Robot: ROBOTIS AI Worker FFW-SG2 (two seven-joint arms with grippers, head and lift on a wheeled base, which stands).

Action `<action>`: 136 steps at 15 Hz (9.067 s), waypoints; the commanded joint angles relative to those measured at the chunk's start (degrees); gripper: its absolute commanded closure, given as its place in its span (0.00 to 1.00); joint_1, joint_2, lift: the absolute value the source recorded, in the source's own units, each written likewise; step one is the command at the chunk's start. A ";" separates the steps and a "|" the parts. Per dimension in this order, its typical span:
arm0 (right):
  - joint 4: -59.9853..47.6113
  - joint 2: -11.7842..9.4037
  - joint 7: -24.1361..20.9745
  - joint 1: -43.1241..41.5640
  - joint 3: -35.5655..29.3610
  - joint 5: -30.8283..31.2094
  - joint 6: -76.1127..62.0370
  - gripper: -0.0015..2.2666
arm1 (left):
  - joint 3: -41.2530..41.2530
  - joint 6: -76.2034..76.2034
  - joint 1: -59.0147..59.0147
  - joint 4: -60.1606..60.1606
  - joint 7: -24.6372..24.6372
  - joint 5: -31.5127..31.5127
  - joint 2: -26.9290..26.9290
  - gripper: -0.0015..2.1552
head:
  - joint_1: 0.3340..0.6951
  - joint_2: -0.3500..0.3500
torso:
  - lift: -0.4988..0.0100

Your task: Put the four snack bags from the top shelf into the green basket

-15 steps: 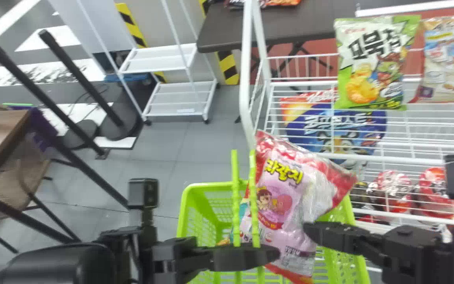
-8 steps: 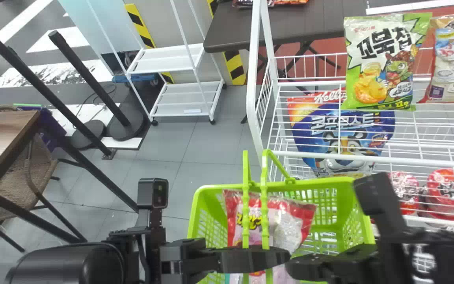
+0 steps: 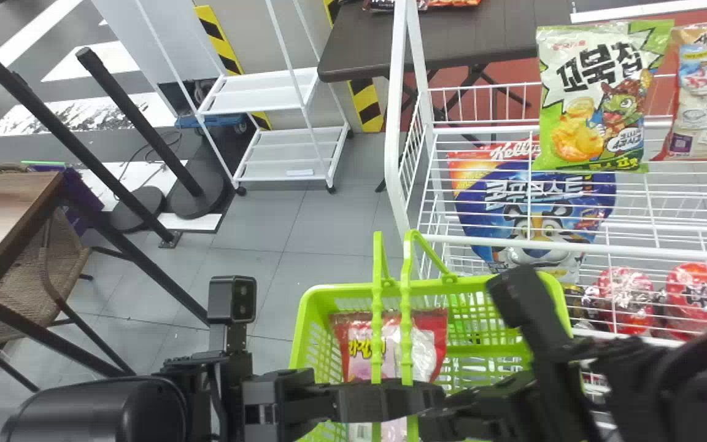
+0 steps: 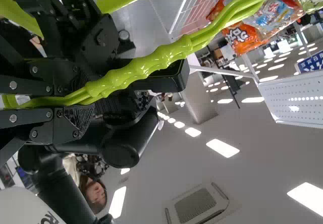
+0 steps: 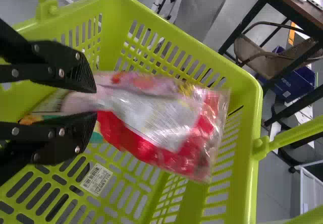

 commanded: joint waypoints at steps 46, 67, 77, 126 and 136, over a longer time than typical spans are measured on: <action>-22.13 0.90 -7.46 0.73 -20.44 -5.91 6.87 0.99 | 1.56 -1.41 -0.70 5.29 -0.57 3.96 2.04 1.00 | 1.00 0.75 | 0.98; -17.56 -0.24 -11.42 -1.73 -21.32 -22.79 6.87 0.03 | 2.09 -1.41 -2.28 6.08 -0.57 3.69 1.69 1.00 | 1.00 1.00 | 0.98; -2.18 -4.81 -10.71 -7.44 -32.57 6.74 -7.14 0.04 | 2.26 -1.41 -2.72 6.96 -0.57 3.96 1.69 1.00 | 1.00 0.51 | 0.98; -0.07 -3.58 -16.43 -10.52 -7.96 -30.61 6.87 0.99 | 3.05 0.00 -2.37 6.61 -0.57 8.61 -0.50 1.00 | 1.00 1.00 | 0.98; 12.06 -0.85 -15.64 -16.49 1.36 -27.36 -0.11 0.00 | 2.88 0.00 -2.20 6.87 -0.57 10.20 0.29 1.00 | 1.00 1.00 | 0.98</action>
